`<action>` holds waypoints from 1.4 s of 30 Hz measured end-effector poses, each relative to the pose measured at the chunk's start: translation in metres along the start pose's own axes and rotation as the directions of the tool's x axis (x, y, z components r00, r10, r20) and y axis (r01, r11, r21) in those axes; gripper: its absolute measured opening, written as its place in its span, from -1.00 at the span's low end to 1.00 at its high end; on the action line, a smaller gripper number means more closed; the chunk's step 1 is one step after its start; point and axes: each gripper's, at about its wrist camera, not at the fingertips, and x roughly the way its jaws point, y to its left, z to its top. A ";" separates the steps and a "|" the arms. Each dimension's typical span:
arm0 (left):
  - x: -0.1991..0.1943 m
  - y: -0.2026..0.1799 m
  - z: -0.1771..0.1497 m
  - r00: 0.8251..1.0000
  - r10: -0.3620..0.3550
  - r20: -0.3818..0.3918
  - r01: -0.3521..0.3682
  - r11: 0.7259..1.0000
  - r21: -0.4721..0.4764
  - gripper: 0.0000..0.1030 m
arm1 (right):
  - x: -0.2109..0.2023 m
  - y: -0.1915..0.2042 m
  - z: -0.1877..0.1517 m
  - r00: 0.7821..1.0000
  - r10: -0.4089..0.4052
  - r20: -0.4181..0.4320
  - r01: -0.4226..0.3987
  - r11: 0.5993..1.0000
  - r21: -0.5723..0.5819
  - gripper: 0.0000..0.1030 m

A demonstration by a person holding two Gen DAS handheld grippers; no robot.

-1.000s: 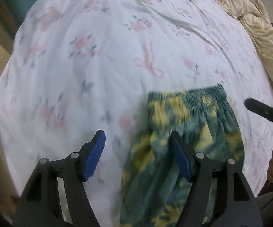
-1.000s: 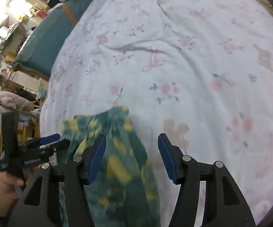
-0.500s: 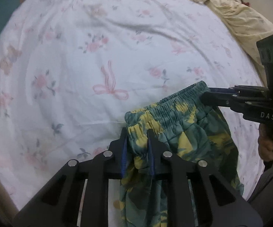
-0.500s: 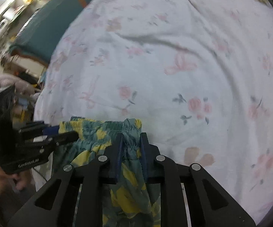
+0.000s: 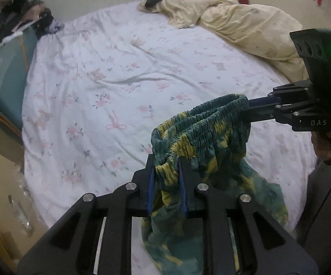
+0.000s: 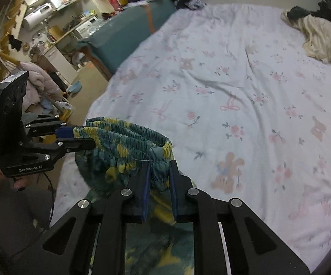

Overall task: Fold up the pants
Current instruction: 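Grasp the waistband with both grippers and fold it onto the leg hems, then release the waistband and open both grippers above the folded shorts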

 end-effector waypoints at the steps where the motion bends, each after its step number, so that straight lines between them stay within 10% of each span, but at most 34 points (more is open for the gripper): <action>1: -0.008 -0.008 -0.006 1.000 0.007 0.008 -0.007 1.000 0.015 -0.71 | -0.008 0.007 -0.008 1.000 -0.001 0.011 0.001 1.000 -0.002 -0.71; 7: -0.030 -0.052 -0.055 0.999 0.033 -0.004 -0.032 0.992 0.120 -0.71 | -0.037 0.048 -0.075 0.999 -0.036 -0.007 0.036 0.999 -0.030 -0.71; 19: 0.016 -0.093 -0.139 0.955 0.037 -0.294 0.006 0.990 0.143 -0.55 | 0.007 0.075 -0.172 0.959 -0.105 -0.263 0.106 0.994 -0.008 -0.63; 24: 0.006 -0.082 -0.141 0.952 0.049 -0.303 -0.018 0.994 0.104 0.10 | -0.004 0.074 -0.180 0.948 -0.077 -0.309 0.092 0.995 0.036 -0.53; 26: -0.012 -0.066 -0.134 0.968 -0.047 -0.247 0.044 0.999 -0.019 0.38 | -0.023 0.075 -0.175 0.968 -0.017 -0.249 0.036 0.997 0.071 0.12; 28: -0.028 -0.049 -0.128 0.975 -0.133 -0.178 0.107 0.983 -0.148 0.65 | -0.038 0.074 -0.172 0.986 0.028 -0.166 -0.012 0.996 0.093 0.32; 31: -0.028 -0.028 -0.123 0.989 -0.096 -0.111 0.062 0.958 -0.281 0.65 | -0.039 0.068 -0.162 0.996 -0.026 -0.091 0.036 0.993 0.115 0.25; 34: 0.002 -0.034 -0.128 0.982 -0.048 -0.184 -0.012 0.951 -0.310 0.61 | -0.013 0.064 -0.161 0.991 -0.042 -0.124 0.061 0.987 0.148 -0.60; 38: 0.045 -0.071 -0.145 0.938 0.054 -0.342 -0.104 0.986 -0.130 0.61 | 0.029 0.069 -0.171 0.961 -0.059 -0.269 0.092 0.989 0.112 -0.77; 42: 0.066 -0.081 -0.170 0.879 0.005 -0.477 -0.072 0.990 -0.122 0.61 | 0.054 0.070 -0.198 0.896 0.013 -0.443 0.055 0.989 0.139 -0.77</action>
